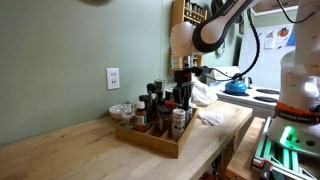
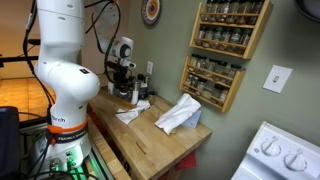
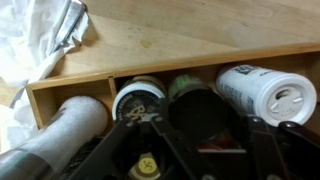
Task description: Move the white container in the first row of the wooden tray a little to the left, pick up the spice bottle from the table and put it in the first row of the wooden tray to the right of the white container
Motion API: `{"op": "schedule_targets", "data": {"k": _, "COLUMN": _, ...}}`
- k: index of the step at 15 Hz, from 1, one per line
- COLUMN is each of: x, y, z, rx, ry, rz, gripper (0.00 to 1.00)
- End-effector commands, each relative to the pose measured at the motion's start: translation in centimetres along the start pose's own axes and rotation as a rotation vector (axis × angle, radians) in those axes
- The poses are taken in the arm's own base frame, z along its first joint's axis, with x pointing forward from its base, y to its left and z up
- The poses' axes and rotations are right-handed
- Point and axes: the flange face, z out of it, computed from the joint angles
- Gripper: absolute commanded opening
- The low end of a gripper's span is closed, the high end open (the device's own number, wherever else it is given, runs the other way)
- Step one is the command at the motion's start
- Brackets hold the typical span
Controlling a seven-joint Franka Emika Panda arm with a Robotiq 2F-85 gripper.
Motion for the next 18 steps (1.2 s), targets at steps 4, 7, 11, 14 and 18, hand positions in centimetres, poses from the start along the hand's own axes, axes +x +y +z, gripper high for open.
{"op": "schedule_targets", "data": {"k": 4, "x": 0.2, "y": -0.3, "z": -2.1, "rx": -0.024, "ry": 0.06, "rz": -0.002, "gripper": 0.69}}
{"op": "schedule_targets", "data": {"k": 7, "x": -0.3, "y": -0.1, "z": -3.9, "rx": -0.03, "ry": 0.092, "rz": 0.002, "gripper": 0.97}}
{"op": "schedule_targets", "data": {"k": 11, "x": -1.4, "y": -0.9, "z": -6.6, "rx": -0.001, "ry": 0.097, "rz": -0.032, "gripper": 1.0}}
{"op": "schedule_targets", "data": {"k": 14, "x": -2.7, "y": -2.2, "z": -7.8, "rx": 0.037, "ry": 0.066, "rz": -0.092, "gripper": 1.0}}
{"op": "schedule_targets", "data": {"k": 18, "x": -4.8, "y": -4.6, "z": -8.4, "rx": 0.042, "ry": 0.0, "rz": -0.174, "gripper": 1.0}}
